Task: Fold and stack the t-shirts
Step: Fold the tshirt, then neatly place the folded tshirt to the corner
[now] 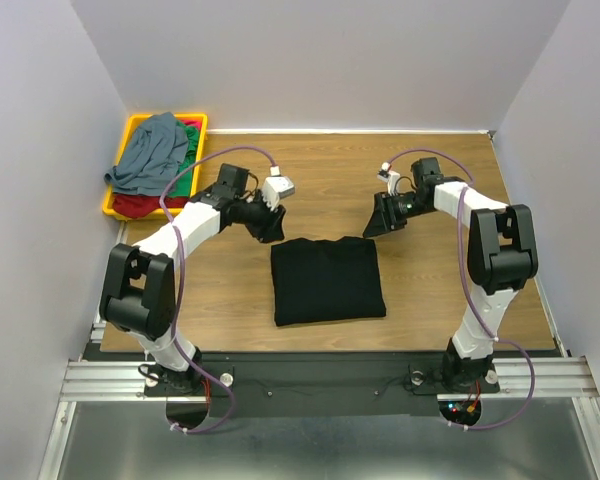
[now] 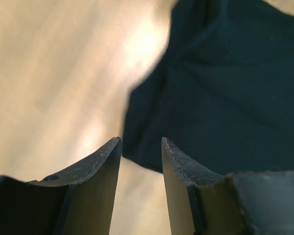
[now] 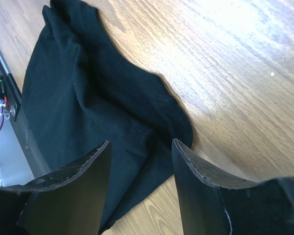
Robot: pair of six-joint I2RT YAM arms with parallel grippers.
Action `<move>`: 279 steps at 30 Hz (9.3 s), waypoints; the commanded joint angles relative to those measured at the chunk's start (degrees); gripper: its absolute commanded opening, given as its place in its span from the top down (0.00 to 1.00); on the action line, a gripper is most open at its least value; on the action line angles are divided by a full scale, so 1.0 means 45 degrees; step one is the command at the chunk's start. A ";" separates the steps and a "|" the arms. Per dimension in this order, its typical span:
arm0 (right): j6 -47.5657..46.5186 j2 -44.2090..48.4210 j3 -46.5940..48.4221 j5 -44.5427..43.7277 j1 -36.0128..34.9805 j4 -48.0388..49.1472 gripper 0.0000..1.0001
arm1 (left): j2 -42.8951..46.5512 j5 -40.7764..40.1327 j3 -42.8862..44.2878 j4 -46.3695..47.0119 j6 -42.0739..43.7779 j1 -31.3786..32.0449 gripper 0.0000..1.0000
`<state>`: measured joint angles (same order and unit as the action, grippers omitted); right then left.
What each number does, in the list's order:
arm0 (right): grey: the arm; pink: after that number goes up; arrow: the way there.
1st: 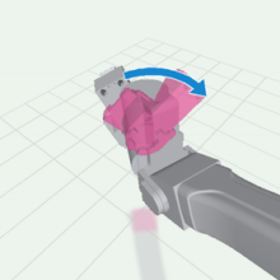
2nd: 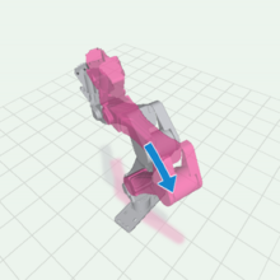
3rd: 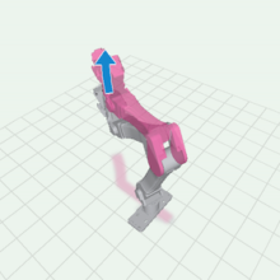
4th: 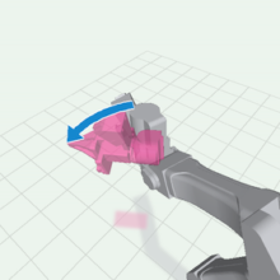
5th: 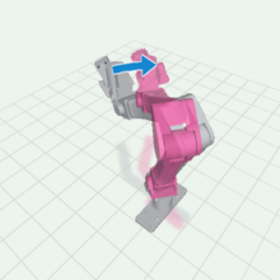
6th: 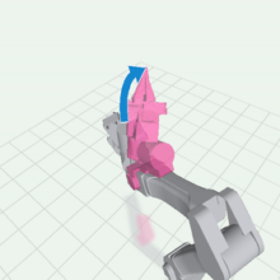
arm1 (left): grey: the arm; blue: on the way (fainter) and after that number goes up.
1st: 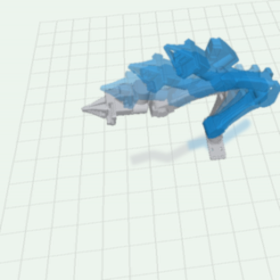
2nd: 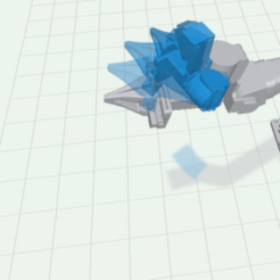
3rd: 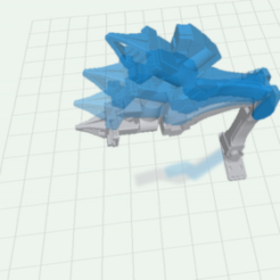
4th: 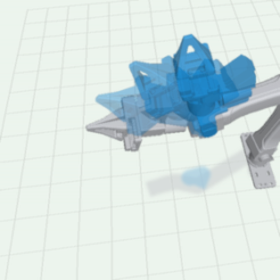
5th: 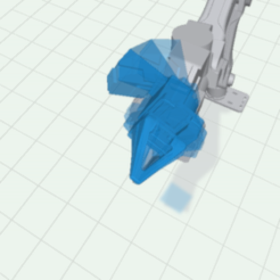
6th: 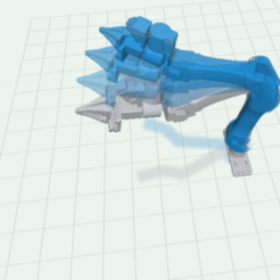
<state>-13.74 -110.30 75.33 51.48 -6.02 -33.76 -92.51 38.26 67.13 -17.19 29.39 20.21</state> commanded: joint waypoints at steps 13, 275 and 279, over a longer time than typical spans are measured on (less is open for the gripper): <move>-0.0345 -0.0215 -0.0607 0.0961 -0.0302 0.0295 0.42 | -0.0417 0.0676 -0.1501 0.0929 -0.2096 -0.0467 0.53; -0.4575 0.0334 -0.1821 -1.0349 0.1278 0.1722 0.00 | 0.4485 -0.0963 -0.1052 0.1125 -0.5163 -0.3396 0.09; -0.5599 0.0486 -0.0807 -0.9802 0.2099 0.1428 0.00 | 0.4249 -0.0788 -0.0896 0.1125 -0.5222 -0.3396 0.09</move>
<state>-27.18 -106.39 69.41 7.94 1.45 -22.11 -73.45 32.97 59.92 -12.99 5.13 5.17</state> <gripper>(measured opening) 0.998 0.913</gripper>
